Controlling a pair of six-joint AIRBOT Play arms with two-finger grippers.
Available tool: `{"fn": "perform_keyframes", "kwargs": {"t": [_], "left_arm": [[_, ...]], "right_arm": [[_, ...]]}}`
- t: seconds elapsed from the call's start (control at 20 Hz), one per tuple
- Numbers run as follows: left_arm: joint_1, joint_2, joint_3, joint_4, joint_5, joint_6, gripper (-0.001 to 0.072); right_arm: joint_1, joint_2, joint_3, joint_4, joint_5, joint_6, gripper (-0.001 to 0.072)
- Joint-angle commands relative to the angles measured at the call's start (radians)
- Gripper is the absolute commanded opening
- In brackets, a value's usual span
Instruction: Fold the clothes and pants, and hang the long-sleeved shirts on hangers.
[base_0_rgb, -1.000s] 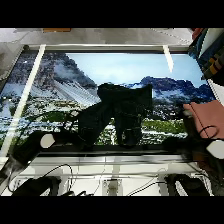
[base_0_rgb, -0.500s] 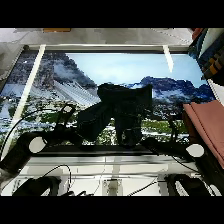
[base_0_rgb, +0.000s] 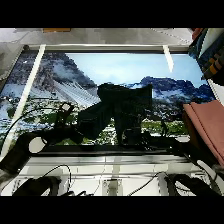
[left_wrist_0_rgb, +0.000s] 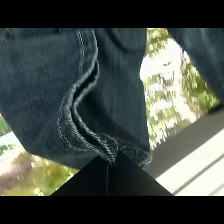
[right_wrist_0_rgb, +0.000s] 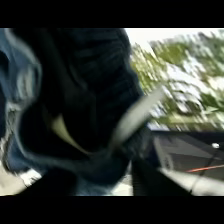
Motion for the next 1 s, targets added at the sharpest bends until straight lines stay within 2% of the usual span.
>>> {"fn": "perform_keyframes", "kwargs": {"t": [0.0, 0.05, 0.15, 0.25, 0.35, 0.45, 0.55, 0.65, 0.8, 0.85, 0.95], "left_arm": [[0.000, 0.001, 0.001, 0.000, 0.111, -0.035, 0.0017], [0.001, 0.001, 0.001, 0.000, 0.163, -0.069, 0.0017], [0.025, 0.001, 0.008, 0.001, 0.304, -0.135, 0.0015], [0.113, 0.001, 0.052, 0.001, 0.454, -0.171, 0.0015], [0.262, 0.001, 0.127, 0.000, 0.571, -0.171, 0.0015], [0.458, 0.001, 0.209, -0.003, 0.655, -0.184, 0.0015], [0.624, -0.005, 0.264, -0.003, 0.713, -0.262, 0.0014], [0.730, -0.016, 0.300, -0.003, 0.742, -0.332, 0.0014], [0.803, -0.040, 0.320, -0.002, 0.755, -0.337, 0.0014], [0.821, -0.045, 0.320, 0.001, 0.733, -0.336, 0.0014], [0.867, -0.051, 0.320, 0.021, 0.602, -0.327, 0.0015]], "right_arm": [[0.040, -0.105, 0.070, 0.182, -0.010, -0.176, 0.0120], [0.046, -0.102, 0.108, 0.190, -0.009, -0.219, 0.0012], [0.034, -0.098, 0.221, 0.163, -0.013, -0.240, 0.0015], [-0.022, -0.095, 0.369, 0.095, -0.017, -0.198, 0.0015], [-0.112, -0.095, 0.548, -0.080, -0.016, -0.052, 0.0014], [-0.201, -0.095, 0.752, -0.333, -0.016, 0.141, 0.0014], [-0.248, -0.095, 0.958, -0.544, -0.016, 0.269, 0.0014], [-0.253, -0.097, 1.153, -0.699, -0.015, 0.328, 0.0014], [-0.253, -0.096, 1.356, -0.830, 0.016, 0.335, 0.0013], [-0.253, -0.096, 1.392, -0.896, 0.060, 0.335, 0.0013], [-0.253, -0.096, 1.415, -1.056, 0.237, 0.335, 0.0014]]}}
